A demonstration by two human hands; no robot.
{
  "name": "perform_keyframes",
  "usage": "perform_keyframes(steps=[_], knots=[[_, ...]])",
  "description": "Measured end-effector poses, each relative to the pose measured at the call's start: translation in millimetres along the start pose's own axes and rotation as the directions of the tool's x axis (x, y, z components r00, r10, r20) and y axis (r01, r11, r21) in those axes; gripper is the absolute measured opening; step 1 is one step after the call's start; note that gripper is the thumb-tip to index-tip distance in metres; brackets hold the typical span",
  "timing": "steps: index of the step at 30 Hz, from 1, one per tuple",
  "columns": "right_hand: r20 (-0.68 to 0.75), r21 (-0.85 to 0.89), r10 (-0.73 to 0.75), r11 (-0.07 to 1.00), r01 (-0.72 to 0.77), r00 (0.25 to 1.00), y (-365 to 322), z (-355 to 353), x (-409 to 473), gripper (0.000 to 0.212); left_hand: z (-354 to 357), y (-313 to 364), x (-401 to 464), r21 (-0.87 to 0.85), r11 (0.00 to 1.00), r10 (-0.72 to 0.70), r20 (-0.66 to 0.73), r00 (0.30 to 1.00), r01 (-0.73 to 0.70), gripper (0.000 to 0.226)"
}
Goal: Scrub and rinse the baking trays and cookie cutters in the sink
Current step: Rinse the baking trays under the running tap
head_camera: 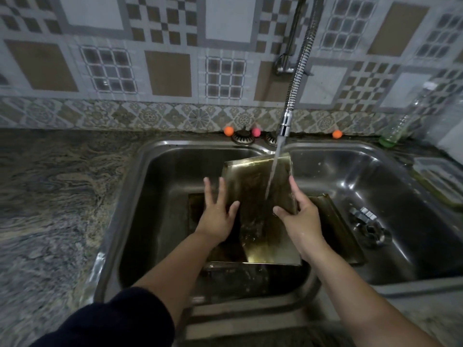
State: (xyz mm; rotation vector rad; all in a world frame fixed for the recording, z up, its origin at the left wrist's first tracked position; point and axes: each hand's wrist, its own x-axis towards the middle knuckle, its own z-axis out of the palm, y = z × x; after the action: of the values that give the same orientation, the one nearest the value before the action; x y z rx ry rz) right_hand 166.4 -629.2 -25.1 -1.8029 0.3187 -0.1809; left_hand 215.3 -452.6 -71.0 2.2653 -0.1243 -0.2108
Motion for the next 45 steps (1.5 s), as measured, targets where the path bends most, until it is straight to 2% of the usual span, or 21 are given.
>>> perform_keyframes(steps=[2, 3, 5, 8, 11, 13, 15, 19, 23, 26, 29, 31, 33, 34, 37, 40, 42, 45], knots=[[0.027, 0.037, 0.012, 0.999, -0.013, 1.0, 2, 1, 4, 0.081, -10, -5, -9, -0.3, 0.951, -0.075, 0.016, 0.997, 0.076, 0.085], [0.038, 0.048, 0.017, 0.999, -0.019, 0.999, 3, 2, 4, 0.08, -14, -6, -14, -0.394, 0.914, -0.093, 0.029, 0.995, 0.097, 0.085], [0.065, 0.015, 0.016, 1.0, -0.017, 0.998, 8, 6, 5, 0.078, -22, -8, -23, -0.514, 0.855, -0.077, 0.014, 0.997, 0.073, 0.071], [0.173, -0.136, 0.081, 0.989, -0.058, 0.982, 18, 17, 7, 0.08, -28, -10, -33, -0.62, 0.785, -0.052, -0.033, 0.998, 0.02, 0.055], [0.259, -0.329, 0.221, 0.935, -0.129, 0.94, 20, 29, 11, 0.08, -29, -12, -34, -0.551, 0.833, -0.052, -0.156, 0.986, -0.043, 0.062], [0.276, -0.479, 0.264, 0.871, -0.106, 0.924, 20, 34, 11, 0.076, -26, -12, -35, -0.503, 0.862, -0.052, -0.223, 0.973, -0.069, 0.069], [0.322, -0.528, 0.273, 0.846, -0.067, 0.906, 15, 43, 9, 0.072, -20, -11, -37, -0.463, 0.882, -0.044, -0.266, 0.963, -0.088, 0.071], [0.364, -0.465, 0.206, 0.885, -0.014, 0.908, -9, 66, 8, 0.073, -6, 0, -45, -0.343, 0.933, -0.004, -0.322, 0.947, -0.112, 0.074], [0.314, -0.417, 0.079, 0.907, 0.063, 0.946, -42, 80, 15, 0.077, 12, 16, -54, -0.262, 0.944, 0.098, -0.349, 0.932, -0.198, 0.067], [0.19, -0.384, -0.035, 0.917, 0.107, 0.981, -63, 82, 27, 0.081, 21, 31, -60, -0.154, 0.97, 0.118, -0.38, 0.918, -0.189, 0.065], [-0.01, -0.324, -0.053, 0.945, 0.047, 0.999, -76, 72, 40, 0.083, 27, 48, -66, 0.009, 0.982, 0.179, -0.381, 0.907, -0.19, 0.073], [-0.085, -0.211, -0.02, 0.977, 0.002, 0.996, -80, 64, 42, 0.081, 29, 55, -67, 0.114, 0.975, 0.221, -0.366, 0.904, -0.192, 0.079], [-0.086, -0.066, -0.032, 0.997, 0.026, 0.996, -82, 55, 39, 0.085, 28, 61, -69, 0.195, 0.961, 0.256, -0.34, 0.905, -0.198, 0.076], [-0.075, -0.008, -0.057, 0.998, 0.056, 0.996, -82, 50, 38, 0.087, 27, 63, -71, 0.199, 0.955, 0.276, -0.313, 0.909, -0.222, 0.07], [0.001, 0.141, -0.15, 0.979, 0.149, 0.989, -77, 28, 41, 0.089, 32, 61, -71, 0.053, 0.941, 0.338, -0.146, 0.93, -0.334, 0.056], [0.096, 0.143, -0.196, 0.973, 0.181, 0.976, -69, 7, 39, 0.084, 41, 57, -57, -0.01, 0.966, 0.257, -0.062, 0.964, -0.258, 0.049], [0.116, 0.11, -0.222, 0.972, 0.209, 0.968, -61, -1, 37, 0.079, 48, 66, -44, -0.05, 0.974, 0.215, -0.098, 0.972, -0.22, 0.049], [0.091, 0.187, -0.226, 0.96, 0.206, 0.97, -52, -10, 32, 0.074, 53, 85, -23, -0.072, 0.968, 0.221, -0.201, 0.954, -0.239, 0.049]])
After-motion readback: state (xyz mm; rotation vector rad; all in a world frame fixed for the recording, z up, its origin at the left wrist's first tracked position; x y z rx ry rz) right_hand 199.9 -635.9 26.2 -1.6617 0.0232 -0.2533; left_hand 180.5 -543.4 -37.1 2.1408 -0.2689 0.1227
